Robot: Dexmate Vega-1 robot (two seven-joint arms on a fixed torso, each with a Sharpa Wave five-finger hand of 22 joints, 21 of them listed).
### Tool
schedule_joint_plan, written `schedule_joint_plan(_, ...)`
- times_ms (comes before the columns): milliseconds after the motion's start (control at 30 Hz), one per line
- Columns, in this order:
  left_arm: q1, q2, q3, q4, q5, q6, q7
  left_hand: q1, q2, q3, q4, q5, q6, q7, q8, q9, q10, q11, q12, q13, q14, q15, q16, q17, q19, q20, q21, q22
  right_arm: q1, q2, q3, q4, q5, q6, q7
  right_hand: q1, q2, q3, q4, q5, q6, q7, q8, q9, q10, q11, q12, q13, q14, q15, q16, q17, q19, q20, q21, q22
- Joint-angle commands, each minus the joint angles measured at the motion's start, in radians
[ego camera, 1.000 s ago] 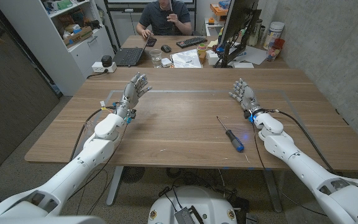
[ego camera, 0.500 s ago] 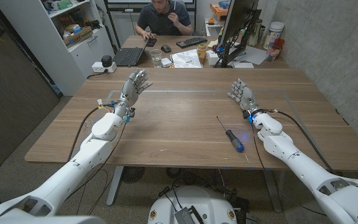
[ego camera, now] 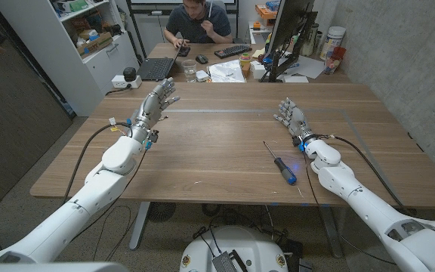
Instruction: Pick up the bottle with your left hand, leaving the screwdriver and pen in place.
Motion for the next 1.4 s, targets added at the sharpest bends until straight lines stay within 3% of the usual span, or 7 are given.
schedule_joint_plan(33, 0.142, 0.074, -0.105, -0.133, 0.151, 0.047, 0.166, 0.030, -0.018, 0.000, -0.029, -0.004, -0.016, 0.019, 0.002, 0.005, 0.008, -0.001, 0.011, 0.004, 0.007, 0.009, 0.006, 0.003, -0.008, 0.007, -0.008, 0.003, -0.021, 0.002, -0.004, -0.033, -0.003, -0.001, -0.022, -0.005, -0.006, -0.005, -0.002, 0.004, 0.008, -0.001, 0.007, 0.006, 0.003, -0.001, 0.007, 0.003, -0.006, 0.004, 0.007, 0.006, 0.002, -0.002, 0.004, 0.005)
schedule_joint_plan(400, 0.263, 0.069, -0.217, -0.171, 0.293, 0.044, 0.296, 0.084, -0.038, 0.002, -0.074, -0.006, -0.034, 0.043, 0.005, 0.006, 0.013, 0.008, 0.015, 0.007, 0.006, 0.009, 0.005, 0.005, -0.023, 0.011, -0.018, 0.004, -0.008, 0.011, -0.023, -0.042, -0.030, -0.010, -0.041, -0.007, -0.007, -0.007, -0.001, 0.004, 0.009, -0.001, 0.007, 0.006, 0.003, 0.002, 0.007, 0.003, -0.005, 0.004, 0.008, 0.006, 0.001, -0.002, 0.004, 0.005)
schedule_joint_plan(567, 0.322, 0.063, -0.272, -0.216, 0.335, 0.035, 0.314, 0.129, -0.071, -0.007, -0.113, -0.005, -0.082, 0.073, -0.002, 0.008, -0.005, 0.017, 0.011, 0.011, -0.016, 0.026, 0.001, 0.006, -0.038, 0.018, -0.025, 0.005, -0.003, 0.021, -0.034, -0.036, -0.037, -0.009, -0.041, -0.008, -0.007, -0.007, -0.001, 0.005, 0.009, 0.000, 0.007, 0.006, 0.004, 0.001, 0.008, 0.003, -0.006, 0.005, 0.008, 0.006, 0.001, -0.002, 0.004, 0.005)
schedule_joint_plan(667, 0.352, 0.051, -0.299, -0.242, 0.380, 0.036, 0.333, 0.142, -0.082, -0.013, -0.123, -0.004, -0.107, 0.086, -0.005, 0.009, -0.017, 0.024, 0.008, 0.012, -0.026, 0.030, 0.000, 0.007, -0.043, 0.020, -0.027, 0.005, -0.004, 0.024, -0.035, -0.037, -0.040, -0.007, -0.046, -0.009, -0.007, -0.008, -0.001, 0.005, 0.009, 0.000, 0.007, 0.006, 0.004, 0.000, 0.007, 0.003, -0.005, 0.005, 0.008, 0.006, 0.001, -0.002, 0.004, 0.005)
schedule_joint_plan(900, 0.406, 0.018, -0.339, -0.299, 0.508, 0.098, 0.374, 0.170, -0.102, -0.038, -0.136, 0.003, -0.175, 0.092, -0.006, 0.010, -0.101, 0.040, -0.008, 0.017, -0.086, 0.041, -0.009, 0.009, -0.073, 0.026, -0.036, 0.007, -0.002, 0.026, -0.039, -0.037, -0.045, -0.011, -0.053, -0.010, -0.008, -0.009, 0.000, 0.005, 0.007, -0.001, 0.006, 0.006, 0.003, 0.000, 0.007, 0.003, -0.006, 0.005, 0.008, 0.006, 0.001, -0.003, 0.004, 0.005)
schedule_joint_plan(1100, 0.467, -0.006, -0.375, -0.346, 0.618, 0.173, 0.407, 0.202, -0.092, -0.051, -0.139, 0.009, -0.228, 0.105, -0.003, 0.013, -0.174, 0.065, -0.009, 0.024, -0.148, 0.055, -0.009, 0.010, -0.106, 0.030, -0.041, 0.007, 0.001, 0.029, -0.038, -0.034, -0.048, -0.010, -0.060, -0.011, -0.008, -0.010, 0.000, 0.005, 0.008, 0.000, 0.007, 0.006, 0.003, 0.000, 0.007, 0.003, -0.006, 0.003, 0.008, 0.006, 0.001, -0.002, 0.004, 0.005)
schedule_joint_plan(1400, 0.563, -0.051, -0.434, -0.385, 0.737, 0.216, 0.456, 0.257, -0.080, -0.051, -0.145, 0.014, -0.284, 0.101, -0.002, 0.015, -0.240, 0.084, -0.005, 0.031, -0.199, 0.074, -0.008, 0.012, -0.137, 0.041, -0.044, 0.007, 0.019, 0.039, -0.048, -0.016, -0.057, -0.011, -0.056, -0.012, -0.008, -0.011, 0.001, 0.006, 0.008, -0.001, 0.006, 0.006, 0.003, 0.000, 0.007, 0.003, -0.005, 0.004, 0.008, 0.006, 0.001, -0.003, 0.004, 0.005)
